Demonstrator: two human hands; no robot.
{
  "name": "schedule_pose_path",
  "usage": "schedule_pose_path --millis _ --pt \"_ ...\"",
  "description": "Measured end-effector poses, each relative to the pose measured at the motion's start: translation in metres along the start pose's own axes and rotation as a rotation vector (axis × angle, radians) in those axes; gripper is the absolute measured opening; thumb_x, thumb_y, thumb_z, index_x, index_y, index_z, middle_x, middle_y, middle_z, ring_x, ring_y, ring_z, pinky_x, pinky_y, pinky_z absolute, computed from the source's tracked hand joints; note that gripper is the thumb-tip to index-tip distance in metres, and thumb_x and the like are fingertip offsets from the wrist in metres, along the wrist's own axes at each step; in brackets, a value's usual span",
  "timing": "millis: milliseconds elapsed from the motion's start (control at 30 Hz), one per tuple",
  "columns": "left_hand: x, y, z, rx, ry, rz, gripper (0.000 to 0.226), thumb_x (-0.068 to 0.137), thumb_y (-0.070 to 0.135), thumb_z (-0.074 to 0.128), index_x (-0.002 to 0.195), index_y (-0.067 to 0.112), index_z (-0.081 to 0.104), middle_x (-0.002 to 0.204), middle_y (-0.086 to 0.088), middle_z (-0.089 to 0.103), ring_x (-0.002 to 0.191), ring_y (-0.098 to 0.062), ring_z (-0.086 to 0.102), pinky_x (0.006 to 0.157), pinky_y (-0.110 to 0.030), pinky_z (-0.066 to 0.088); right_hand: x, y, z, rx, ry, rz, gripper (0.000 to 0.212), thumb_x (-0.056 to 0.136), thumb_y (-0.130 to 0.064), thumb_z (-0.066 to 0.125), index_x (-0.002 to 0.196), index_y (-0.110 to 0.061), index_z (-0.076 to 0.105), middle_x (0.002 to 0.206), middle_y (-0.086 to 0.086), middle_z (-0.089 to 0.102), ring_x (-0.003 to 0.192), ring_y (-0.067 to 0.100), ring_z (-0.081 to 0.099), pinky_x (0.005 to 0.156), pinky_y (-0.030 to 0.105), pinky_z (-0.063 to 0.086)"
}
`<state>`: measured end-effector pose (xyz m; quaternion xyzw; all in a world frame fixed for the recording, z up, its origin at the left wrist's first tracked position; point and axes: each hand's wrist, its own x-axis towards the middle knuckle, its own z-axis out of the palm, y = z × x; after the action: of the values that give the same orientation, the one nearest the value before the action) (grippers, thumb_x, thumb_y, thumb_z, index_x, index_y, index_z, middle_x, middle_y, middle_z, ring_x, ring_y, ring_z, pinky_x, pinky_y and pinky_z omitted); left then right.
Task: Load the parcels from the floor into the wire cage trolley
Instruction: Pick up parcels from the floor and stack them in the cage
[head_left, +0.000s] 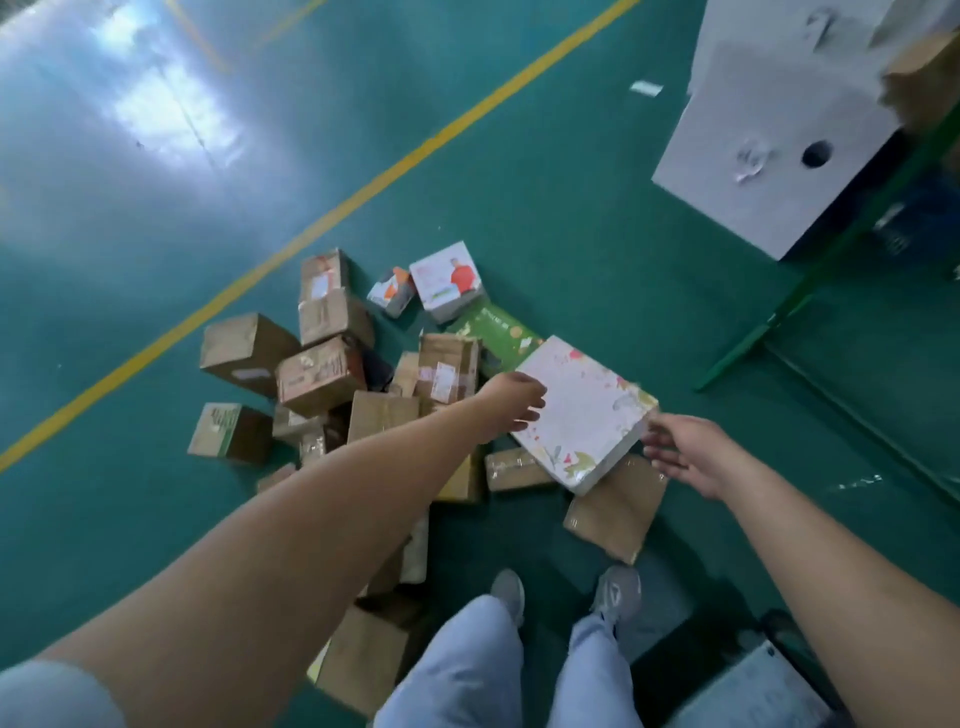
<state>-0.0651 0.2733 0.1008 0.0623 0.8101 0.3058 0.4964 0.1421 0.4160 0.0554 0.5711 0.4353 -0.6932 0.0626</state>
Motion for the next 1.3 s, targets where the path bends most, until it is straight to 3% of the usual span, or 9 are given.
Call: schedule_pose_path --millis 233,333,433,700,900,1100,1167,1233,1300 --pt "0.076 -0.061 0.019 -0.070 0.056 -0.145 0.028 0.103 0.023 0.056 0.127 0.013 0.063 0.112 -0.008 0.070 0.086 -0.019 0.066 0.089 -0.037 0.060 0.090 0.035 0.018 -0.115 -0.044 0.106 0.027 0.102 -0.026 0.060 0.121 -0.007 0.065 0.101 0.008 0.067 0.082 0.019 0.063 0.067 0.030 0.053" --pt "0.115 -0.079 0.030 -0.095 0.052 -0.169 0.027 0.105 0.021 0.053 0.128 0.010 0.061 0.115 -0.009 0.070 0.080 -0.017 0.064 0.074 -0.032 0.058 0.126 0.052 0.031 -0.124 -0.053 0.142 0.025 0.102 -0.026 0.059 0.119 -0.009 0.064 0.098 0.006 0.067 0.081 0.017 0.063 0.067 0.029 0.054" --pt "0.157 -0.108 0.049 -0.094 0.044 -0.197 0.026 0.104 0.022 0.055 0.128 0.012 0.061 0.117 -0.007 0.070 0.086 -0.018 0.066 0.075 -0.029 0.056 0.168 0.076 0.040 -0.144 -0.068 0.175 0.022 0.104 -0.024 0.057 0.117 -0.009 0.064 0.097 0.005 0.067 0.081 0.016 0.062 0.071 0.028 0.055" --pt "0.250 -0.200 0.096 -0.046 -0.025 -0.267 0.031 0.101 0.024 0.056 0.131 0.017 0.059 0.115 -0.004 0.067 0.106 -0.020 0.067 0.095 -0.037 0.059 0.259 0.154 0.054 -0.196 -0.075 0.274 0.025 0.105 -0.023 0.054 0.125 -0.009 0.059 0.117 0.010 0.068 0.101 0.022 0.064 0.089 0.034 0.056" --pt "0.313 -0.234 0.125 -0.106 -0.052 -0.300 0.033 0.104 0.021 0.053 0.136 0.015 0.054 0.106 -0.002 0.063 0.089 -0.014 0.062 0.080 -0.029 0.055 0.323 0.184 0.062 -0.214 -0.049 0.291 0.029 0.105 -0.024 0.054 0.130 -0.009 0.058 0.117 0.010 0.067 0.111 0.024 0.065 0.082 0.032 0.057" --pt "0.389 -0.270 0.157 -0.114 -0.086 -0.304 0.035 0.102 0.024 0.057 0.137 0.015 0.057 0.119 -0.003 0.063 0.101 -0.017 0.064 0.080 -0.030 0.058 0.396 0.216 0.071 -0.196 0.013 0.305 0.022 0.105 -0.026 0.055 0.119 -0.010 0.051 0.130 0.016 0.061 0.126 0.031 0.060 0.092 0.035 0.058" --pt "0.414 -0.280 0.165 -0.105 -0.096 -0.303 0.033 0.102 0.024 0.058 0.133 0.014 0.059 0.121 -0.003 0.061 0.106 -0.019 0.063 0.084 -0.032 0.058 0.423 0.228 0.074 -0.173 0.024 0.314 0.034 0.103 -0.031 0.058 0.128 -0.009 0.049 0.128 0.015 0.059 0.123 0.031 0.060 0.088 0.034 0.056" --pt "0.439 -0.290 0.172 -0.096 -0.105 -0.293 0.028 0.102 0.024 0.059 0.129 0.015 0.059 0.120 -0.002 0.060 0.106 -0.018 0.061 0.080 -0.030 0.056 0.451 0.240 0.077 -0.141 0.045 0.337 0.064 0.100 -0.038 0.064 0.150 -0.009 0.037 0.127 0.013 0.053 0.119 0.029 0.058 0.097 0.038 0.054" --pt "0.467 -0.299 0.179 -0.096 -0.104 -0.289 0.029 0.103 0.024 0.058 0.130 0.015 0.058 0.117 -0.002 0.060 0.100 -0.015 0.060 0.078 -0.029 0.054 0.478 0.251 0.081 -0.106 0.077 0.346 0.089 0.094 -0.045 0.070 0.161 -0.016 0.019 0.149 0.016 0.043 0.131 0.032 0.051 0.110 0.045 0.048"
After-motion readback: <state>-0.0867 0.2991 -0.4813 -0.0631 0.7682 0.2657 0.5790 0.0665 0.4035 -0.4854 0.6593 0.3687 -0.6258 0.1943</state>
